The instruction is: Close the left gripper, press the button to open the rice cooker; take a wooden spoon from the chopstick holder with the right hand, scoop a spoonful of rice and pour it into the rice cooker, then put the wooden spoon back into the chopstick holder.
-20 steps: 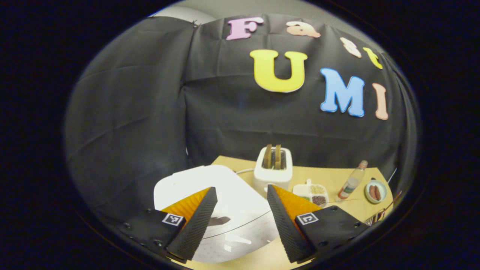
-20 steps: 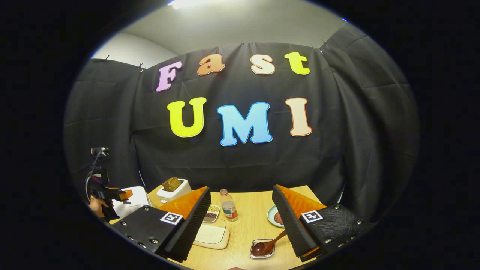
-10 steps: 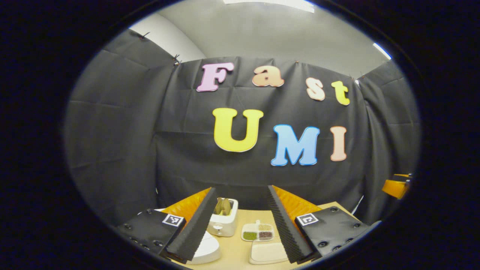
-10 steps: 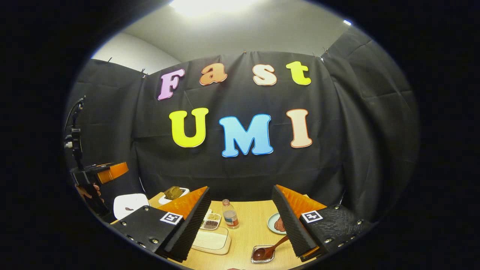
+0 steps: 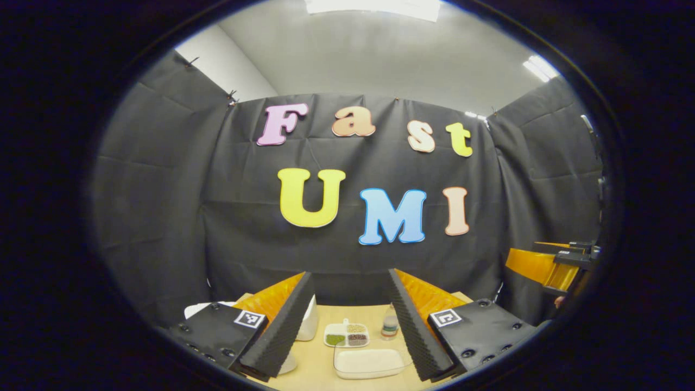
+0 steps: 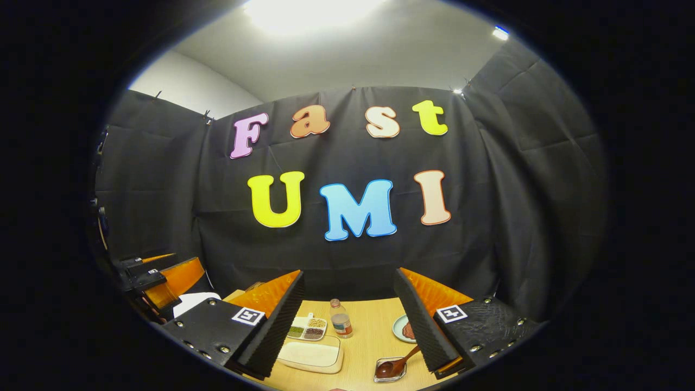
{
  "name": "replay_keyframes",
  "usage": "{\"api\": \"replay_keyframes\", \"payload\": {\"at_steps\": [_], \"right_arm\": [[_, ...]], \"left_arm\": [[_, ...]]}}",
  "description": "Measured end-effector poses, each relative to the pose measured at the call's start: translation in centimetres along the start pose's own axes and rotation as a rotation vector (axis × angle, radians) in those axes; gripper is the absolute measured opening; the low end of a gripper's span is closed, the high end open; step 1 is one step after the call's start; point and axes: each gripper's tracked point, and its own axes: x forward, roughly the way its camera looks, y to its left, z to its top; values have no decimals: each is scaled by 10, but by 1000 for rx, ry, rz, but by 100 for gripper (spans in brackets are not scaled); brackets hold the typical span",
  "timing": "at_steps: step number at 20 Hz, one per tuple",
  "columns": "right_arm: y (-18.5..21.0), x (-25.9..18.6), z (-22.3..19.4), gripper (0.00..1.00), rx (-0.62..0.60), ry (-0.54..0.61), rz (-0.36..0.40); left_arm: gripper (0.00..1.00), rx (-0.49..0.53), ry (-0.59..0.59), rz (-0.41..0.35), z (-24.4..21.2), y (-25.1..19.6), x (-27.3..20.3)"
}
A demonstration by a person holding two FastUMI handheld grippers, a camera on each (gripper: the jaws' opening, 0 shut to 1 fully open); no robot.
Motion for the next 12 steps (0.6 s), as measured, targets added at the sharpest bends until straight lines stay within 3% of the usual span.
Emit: {"api": "replay_keyframes", "payload": {"at_steps": [8, 12], "right_arm": [[19, -8, -4, 99, -34, -5, -33], [37, -10, -11, 99, -64, 3, -10]], "left_arm": [[95, -15, 25, -31, -10, 20, -7], [95, -22, 38, -24, -19, 31, -9]]}}
